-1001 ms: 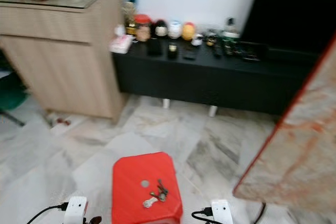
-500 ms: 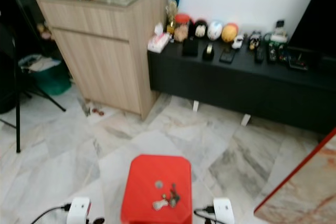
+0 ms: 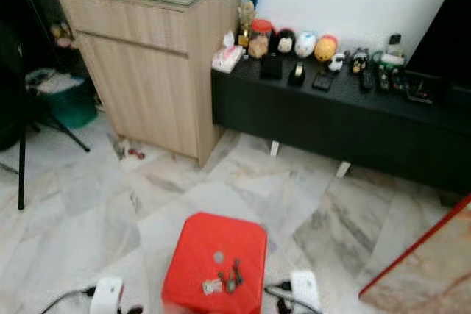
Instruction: Hang keys on a hook
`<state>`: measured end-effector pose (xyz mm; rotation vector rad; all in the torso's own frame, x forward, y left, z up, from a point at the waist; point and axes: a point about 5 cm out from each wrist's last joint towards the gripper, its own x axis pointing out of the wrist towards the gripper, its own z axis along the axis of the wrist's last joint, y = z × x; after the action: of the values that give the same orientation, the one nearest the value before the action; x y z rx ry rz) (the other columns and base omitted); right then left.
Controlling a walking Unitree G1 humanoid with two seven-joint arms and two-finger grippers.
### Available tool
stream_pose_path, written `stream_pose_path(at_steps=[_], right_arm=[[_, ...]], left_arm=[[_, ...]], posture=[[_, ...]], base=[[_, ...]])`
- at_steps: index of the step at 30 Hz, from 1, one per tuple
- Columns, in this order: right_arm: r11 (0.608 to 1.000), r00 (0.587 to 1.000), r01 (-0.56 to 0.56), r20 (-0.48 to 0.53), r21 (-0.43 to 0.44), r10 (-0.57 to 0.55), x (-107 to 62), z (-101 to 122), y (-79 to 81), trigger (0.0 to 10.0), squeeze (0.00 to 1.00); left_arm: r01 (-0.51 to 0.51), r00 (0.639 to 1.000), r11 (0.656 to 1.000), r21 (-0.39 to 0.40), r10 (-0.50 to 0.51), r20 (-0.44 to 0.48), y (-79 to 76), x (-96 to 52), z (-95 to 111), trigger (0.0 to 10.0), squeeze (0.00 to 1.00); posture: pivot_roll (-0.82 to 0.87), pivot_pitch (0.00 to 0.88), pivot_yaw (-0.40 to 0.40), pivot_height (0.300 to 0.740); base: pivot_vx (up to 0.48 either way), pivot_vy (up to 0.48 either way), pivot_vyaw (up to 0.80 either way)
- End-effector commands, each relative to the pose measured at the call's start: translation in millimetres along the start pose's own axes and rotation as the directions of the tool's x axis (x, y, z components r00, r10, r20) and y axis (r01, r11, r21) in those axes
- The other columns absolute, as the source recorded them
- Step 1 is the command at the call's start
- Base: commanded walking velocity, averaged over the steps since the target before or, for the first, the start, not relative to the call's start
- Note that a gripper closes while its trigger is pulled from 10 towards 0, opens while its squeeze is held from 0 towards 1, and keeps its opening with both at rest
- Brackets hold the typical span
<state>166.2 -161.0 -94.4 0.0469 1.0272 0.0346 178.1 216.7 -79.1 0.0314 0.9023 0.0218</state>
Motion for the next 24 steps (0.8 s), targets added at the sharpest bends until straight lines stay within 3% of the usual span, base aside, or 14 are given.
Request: stream_pose_path(at_steps=[1, 13, 20, 24], right_arm=[[1.000, 0.999, 0.030, -0.011, 0.005, -0.030, -1.7, -5.1, -8.5, 10.0, 0.00], [1.000, 1.000, 0.012, 0.006, 0.000, -0.012, 0.9, 0.7, 8.2, 10.0, 0.00], [1.000, 1.000, 0.008, 0.022, 0.009, -0.008, 1.2, 1.9, 12.7, 10.0, 0.00], [1.000, 0.999, 0.018, 0.027, 0.011, -0.018, 0.6, 1.7, 6.7, 10.0, 0.00]], left_arm=[[0.017, 1.000, 1.000, -0.010, -0.017, -0.022, -5.7, -0.2, -5.5, 10.0, 0.00], [0.016, 1.000, 1.000, -0.016, -0.016, -0.018, -6.0, 0.2, -4.3, 10.0, 0.00], [0.021, 1.000, 1.000, -0.009, -0.021, -0.023, -6.9, -0.1, -5.7, 10.0, 0.00], [0.023, 0.999, 1.000, -0.008, -0.023, -0.024, -7.2, -0.3, -6.6, 10.0, 0.00]], posture=[[0.08, 0.000, -0.045, 0.740], [0.07, 0.000, -0.045, 0.740], [0.07, 0.000, -0.046, 0.740], [0.07, 0.000, -0.047, 0.740]], base=[[0.000, 0.311, 0.00], [0.000, 0.050, 0.00], [0.000, 0.338, 0.00], [0.000, 0.342, 0.00]])
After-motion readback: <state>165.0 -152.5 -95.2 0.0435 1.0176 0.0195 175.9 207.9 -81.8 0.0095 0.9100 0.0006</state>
